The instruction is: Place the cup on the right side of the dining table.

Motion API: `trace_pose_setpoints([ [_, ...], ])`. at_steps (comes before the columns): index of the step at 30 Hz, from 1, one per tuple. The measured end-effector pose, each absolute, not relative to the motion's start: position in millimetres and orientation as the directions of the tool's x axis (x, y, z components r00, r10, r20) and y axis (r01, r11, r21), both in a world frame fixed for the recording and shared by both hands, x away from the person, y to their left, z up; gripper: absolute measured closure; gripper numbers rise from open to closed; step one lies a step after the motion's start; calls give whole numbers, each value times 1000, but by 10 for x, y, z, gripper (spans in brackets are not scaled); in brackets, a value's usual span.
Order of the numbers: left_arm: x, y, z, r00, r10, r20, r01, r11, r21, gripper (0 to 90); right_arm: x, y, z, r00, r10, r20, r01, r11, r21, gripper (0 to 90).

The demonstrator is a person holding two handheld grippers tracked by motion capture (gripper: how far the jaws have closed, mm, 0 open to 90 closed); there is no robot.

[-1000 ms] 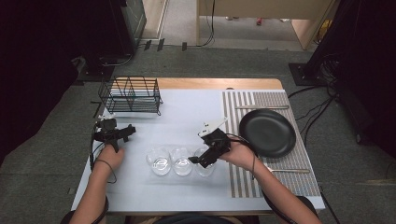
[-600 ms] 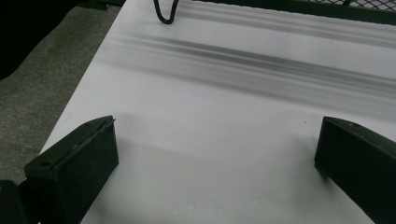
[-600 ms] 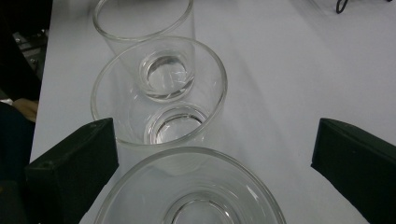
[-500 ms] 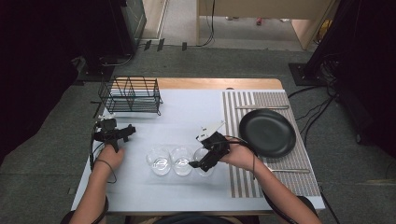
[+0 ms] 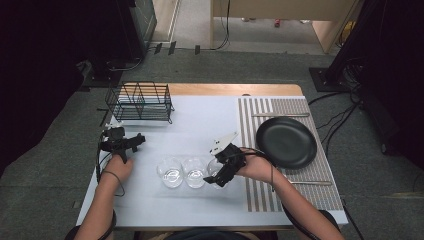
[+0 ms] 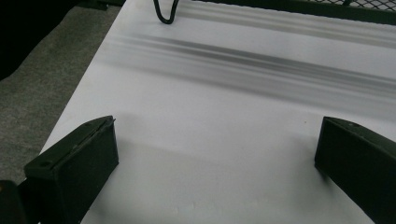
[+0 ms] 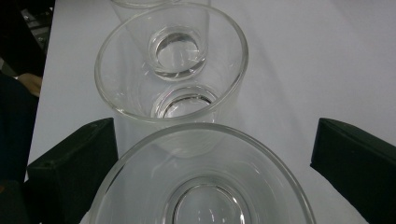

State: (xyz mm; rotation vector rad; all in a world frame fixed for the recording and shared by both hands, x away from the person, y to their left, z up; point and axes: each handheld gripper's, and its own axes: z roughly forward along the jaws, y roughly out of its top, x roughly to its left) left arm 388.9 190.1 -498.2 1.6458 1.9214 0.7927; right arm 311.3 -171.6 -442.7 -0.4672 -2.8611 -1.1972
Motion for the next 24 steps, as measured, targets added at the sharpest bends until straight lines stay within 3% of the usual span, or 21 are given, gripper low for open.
trace_pose_setpoints([
  [24,3889,1901,-4982,-157,988,8,706,107,701,0,3099,-1704,-4543,-966,233,113,251,730,636,65],
])
